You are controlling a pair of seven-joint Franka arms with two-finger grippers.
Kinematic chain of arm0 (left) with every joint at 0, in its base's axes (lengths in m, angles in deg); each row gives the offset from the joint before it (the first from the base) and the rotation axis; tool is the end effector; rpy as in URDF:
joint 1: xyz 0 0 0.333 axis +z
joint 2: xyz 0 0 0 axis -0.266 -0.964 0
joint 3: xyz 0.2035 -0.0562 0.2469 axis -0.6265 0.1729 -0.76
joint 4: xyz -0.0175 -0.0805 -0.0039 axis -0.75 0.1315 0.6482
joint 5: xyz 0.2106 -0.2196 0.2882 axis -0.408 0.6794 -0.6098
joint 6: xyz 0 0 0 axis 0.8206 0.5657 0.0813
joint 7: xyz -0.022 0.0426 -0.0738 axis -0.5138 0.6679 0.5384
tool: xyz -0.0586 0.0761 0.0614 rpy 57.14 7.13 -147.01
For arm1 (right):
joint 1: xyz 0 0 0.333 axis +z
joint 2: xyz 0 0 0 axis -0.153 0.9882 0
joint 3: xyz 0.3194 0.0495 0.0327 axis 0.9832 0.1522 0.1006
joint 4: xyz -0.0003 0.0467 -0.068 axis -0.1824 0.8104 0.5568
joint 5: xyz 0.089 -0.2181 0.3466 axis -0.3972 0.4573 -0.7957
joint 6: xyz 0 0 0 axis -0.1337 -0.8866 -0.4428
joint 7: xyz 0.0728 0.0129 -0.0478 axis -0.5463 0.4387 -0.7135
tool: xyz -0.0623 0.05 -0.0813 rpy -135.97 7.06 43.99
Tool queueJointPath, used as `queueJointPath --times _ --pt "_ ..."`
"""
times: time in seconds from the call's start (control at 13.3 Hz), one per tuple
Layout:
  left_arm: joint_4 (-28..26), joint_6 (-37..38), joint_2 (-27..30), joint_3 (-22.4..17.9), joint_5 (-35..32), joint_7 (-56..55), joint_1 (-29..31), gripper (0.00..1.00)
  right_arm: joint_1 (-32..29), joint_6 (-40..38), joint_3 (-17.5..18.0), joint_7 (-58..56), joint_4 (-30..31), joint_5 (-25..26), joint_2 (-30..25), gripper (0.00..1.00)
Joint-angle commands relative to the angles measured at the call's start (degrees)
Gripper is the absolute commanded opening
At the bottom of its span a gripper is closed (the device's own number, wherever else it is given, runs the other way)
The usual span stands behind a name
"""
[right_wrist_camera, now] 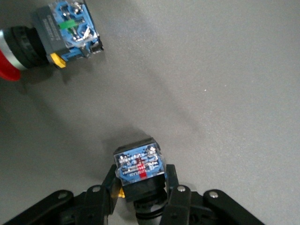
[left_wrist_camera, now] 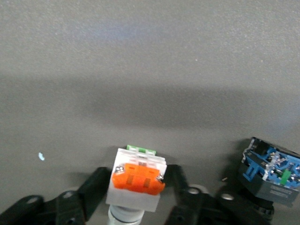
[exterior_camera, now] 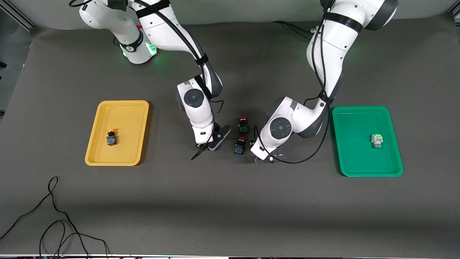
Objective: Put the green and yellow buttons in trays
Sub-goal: 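Grasp the orange switch with the left gripper while the right gripper grasps yellow, then place the orange switch in the green tray while the right gripper places yellow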
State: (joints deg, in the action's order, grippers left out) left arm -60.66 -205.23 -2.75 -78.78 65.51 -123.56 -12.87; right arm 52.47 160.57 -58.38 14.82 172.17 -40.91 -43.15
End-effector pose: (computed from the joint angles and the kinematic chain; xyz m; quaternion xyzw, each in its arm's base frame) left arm 0.5805 -0.4033 0.1537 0.9957 0.0554 -0.0569 0.0467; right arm 0.5354 0.4113 0.1557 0.8972 0.4334 0.0807 0.0256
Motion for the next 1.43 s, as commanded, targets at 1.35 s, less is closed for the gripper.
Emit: queueJointPath --times 1.35 --pt "9.9 47.0 24.2 -1.2 -6.0 27.3 24.1 0.0 -0.3 -40.2 -36.3 -1.1 2.8 -0.1 -18.0 0.04"
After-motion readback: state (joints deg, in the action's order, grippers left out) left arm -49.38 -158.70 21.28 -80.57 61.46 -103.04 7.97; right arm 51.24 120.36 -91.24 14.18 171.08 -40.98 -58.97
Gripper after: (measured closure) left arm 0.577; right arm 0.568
